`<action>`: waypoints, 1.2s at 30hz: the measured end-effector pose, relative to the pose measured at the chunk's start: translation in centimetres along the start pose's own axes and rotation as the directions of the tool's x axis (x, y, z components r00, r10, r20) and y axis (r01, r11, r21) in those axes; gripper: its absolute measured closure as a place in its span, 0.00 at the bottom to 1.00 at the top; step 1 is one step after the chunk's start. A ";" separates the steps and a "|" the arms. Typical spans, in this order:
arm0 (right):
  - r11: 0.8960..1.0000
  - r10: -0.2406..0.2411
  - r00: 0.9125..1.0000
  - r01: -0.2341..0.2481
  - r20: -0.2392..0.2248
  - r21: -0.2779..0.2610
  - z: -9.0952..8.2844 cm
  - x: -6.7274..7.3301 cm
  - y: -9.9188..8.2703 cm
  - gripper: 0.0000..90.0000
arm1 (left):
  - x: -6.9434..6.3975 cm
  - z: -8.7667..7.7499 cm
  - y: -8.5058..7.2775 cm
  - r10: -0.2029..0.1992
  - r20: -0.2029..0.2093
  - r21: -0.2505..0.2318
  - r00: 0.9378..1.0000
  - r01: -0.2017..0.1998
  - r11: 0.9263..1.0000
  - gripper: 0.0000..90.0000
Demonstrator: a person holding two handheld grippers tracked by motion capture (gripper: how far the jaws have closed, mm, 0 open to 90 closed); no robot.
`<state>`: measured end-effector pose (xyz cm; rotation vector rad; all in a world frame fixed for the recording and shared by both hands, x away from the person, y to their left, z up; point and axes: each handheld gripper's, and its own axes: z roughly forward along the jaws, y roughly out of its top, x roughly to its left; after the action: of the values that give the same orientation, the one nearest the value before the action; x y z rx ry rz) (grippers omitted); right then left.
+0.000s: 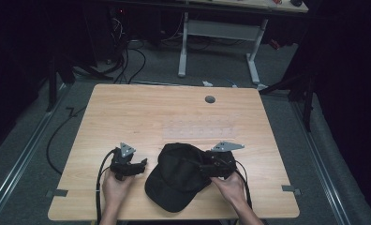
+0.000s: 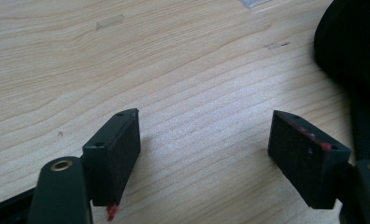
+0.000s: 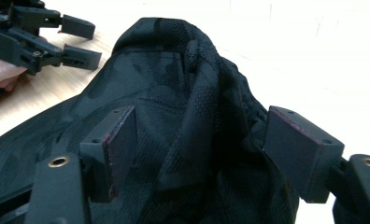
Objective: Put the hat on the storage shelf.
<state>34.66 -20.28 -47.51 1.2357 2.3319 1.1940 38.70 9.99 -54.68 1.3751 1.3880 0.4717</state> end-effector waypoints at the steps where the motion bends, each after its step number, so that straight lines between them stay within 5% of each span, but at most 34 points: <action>1: 1.000 0.003 1.000 -0.003 0.003 0.000 0.2 -0.1 0.0 0.30 | 0.0 0.0 0.0 0.000 0.000 0.000 1.000 0.000 1.000 0.29; 20: 0.996 0.077 0.997 -0.078 0.030 0.031 2.2 -0.8 0.6 0.50 | 0.0 0.0 0.0 -0.001 0.000 0.000 1.000 0.001 1.000 0.29; 28: 0.998 0.052 0.998 -0.052 0.019 0.028 2.5 -0.4 1.0 0.77 | 0.0 0.0 0.0 -0.004 0.001 -0.001 1.000 0.004 1.000 0.29; 36: 0.997 0.068 0.998 -0.068 0.002 0.025 2.4 -0.5 1.4 0.91 | 0.0 0.0 0.0 -0.004 0.002 -0.001 1.000 0.004 1.000 0.29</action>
<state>37.04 -18.91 -48.01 1.3339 2.3279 1.1879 38.71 10.02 -54.67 1.3711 1.3885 0.4688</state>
